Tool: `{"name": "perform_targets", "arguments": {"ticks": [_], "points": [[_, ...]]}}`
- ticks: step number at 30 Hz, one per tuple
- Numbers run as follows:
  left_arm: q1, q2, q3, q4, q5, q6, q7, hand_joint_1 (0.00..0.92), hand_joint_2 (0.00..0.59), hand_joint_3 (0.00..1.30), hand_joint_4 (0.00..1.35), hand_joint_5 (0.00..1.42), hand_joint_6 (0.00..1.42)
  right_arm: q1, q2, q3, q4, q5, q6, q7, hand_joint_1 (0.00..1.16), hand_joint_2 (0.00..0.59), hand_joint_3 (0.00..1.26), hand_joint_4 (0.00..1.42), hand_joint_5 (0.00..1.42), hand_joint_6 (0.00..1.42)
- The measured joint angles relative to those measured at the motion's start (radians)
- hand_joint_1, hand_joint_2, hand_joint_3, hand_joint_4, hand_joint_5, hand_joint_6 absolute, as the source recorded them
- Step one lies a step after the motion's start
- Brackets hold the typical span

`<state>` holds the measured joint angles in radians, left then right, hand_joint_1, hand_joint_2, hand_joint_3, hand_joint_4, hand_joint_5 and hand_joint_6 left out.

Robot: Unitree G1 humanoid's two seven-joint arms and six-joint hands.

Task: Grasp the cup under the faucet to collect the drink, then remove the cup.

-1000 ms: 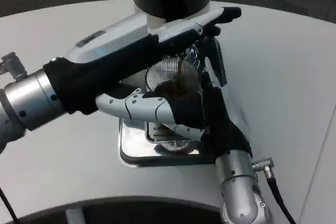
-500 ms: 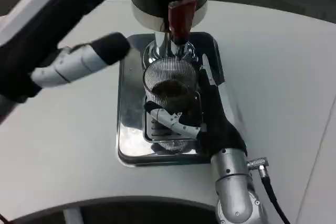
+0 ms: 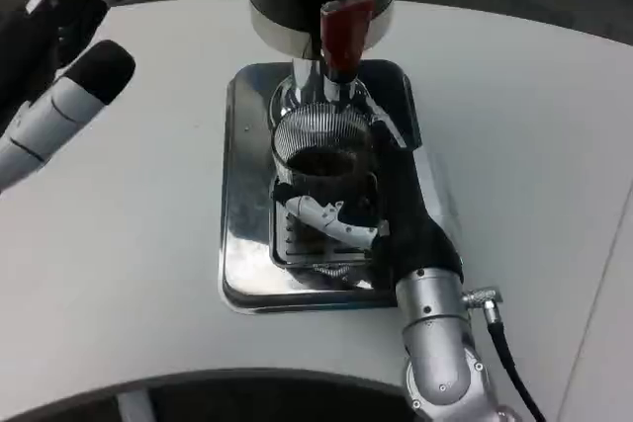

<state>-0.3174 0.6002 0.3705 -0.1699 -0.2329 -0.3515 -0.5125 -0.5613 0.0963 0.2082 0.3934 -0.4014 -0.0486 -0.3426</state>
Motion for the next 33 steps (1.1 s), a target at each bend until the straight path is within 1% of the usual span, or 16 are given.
{"name": "perform_targets", "arguments": {"ticks": [3, 4, 5, 11, 16, 25, 33], "points": [[0.002, 0.002, 0.013, -0.003, 0.000, 0.004, 0.000, 0.000, 0.163, 0.02, 0.00, 0.14, 0.08, -0.005, 0.000, -0.001, 0.015, 0.001, -0.015, -0.022, 1.03, 0.164, 0.51, 0.67, 0.72, 0.95], [0.003, 0.004, 0.013, -0.005, 0.000, 0.009, 0.000, 0.000, 0.163, 0.02, 0.00, 0.14, 0.08, -0.008, 0.000, -0.001, 0.025, 0.002, -0.023, -0.031, 1.04, 0.152, 0.54, 0.71, 0.76, 1.02], [0.004, 0.004, 0.014, -0.006, 0.000, 0.014, 0.000, 0.000, 0.163, 0.02, 0.00, 0.14, 0.08, -0.009, 0.000, 0.001, 0.032, 0.005, -0.035, -0.036, 1.07, 0.153, 0.59, 0.74, 0.81, 1.08], [0.012, 0.004, 0.014, -0.011, 0.000, 0.022, 0.000, 0.000, 0.164, 0.02, 0.00, 0.13, 0.07, -0.009, 0.000, 0.006, 0.038, 0.008, -0.050, -0.075, 1.09, 0.113, 0.66, 0.81, 0.90, 1.22], [0.013, 0.004, 0.013, -0.013, 0.000, 0.031, 0.000, 0.000, 0.165, 0.02, 0.00, 0.13, 0.07, -0.009, 0.000, 0.009, 0.038, 0.008, -0.050, -0.104, 1.11, 0.076, 0.73, 0.87, 0.95, 1.29], [0.062, 0.004, 0.012, -0.027, 0.000, 0.032, 0.000, 0.000, 0.166, 0.01, 0.00, 0.12, 0.06, 0.007, 0.001, 0.017, 0.023, -0.004, -0.050, -0.134, 1.11, 0.070, 0.75, 0.89, 0.97, 1.33], [0.167, 0.004, 0.019, -0.058, 0.002, 0.032, -0.001, 0.000, 0.168, 0.01, 0.00, 0.11, 0.04, 0.042, 0.005, 0.031, -0.023, -0.015, -0.039, -0.143, 1.11, 0.063, 0.75, 0.89, 0.97, 1.34]]}}
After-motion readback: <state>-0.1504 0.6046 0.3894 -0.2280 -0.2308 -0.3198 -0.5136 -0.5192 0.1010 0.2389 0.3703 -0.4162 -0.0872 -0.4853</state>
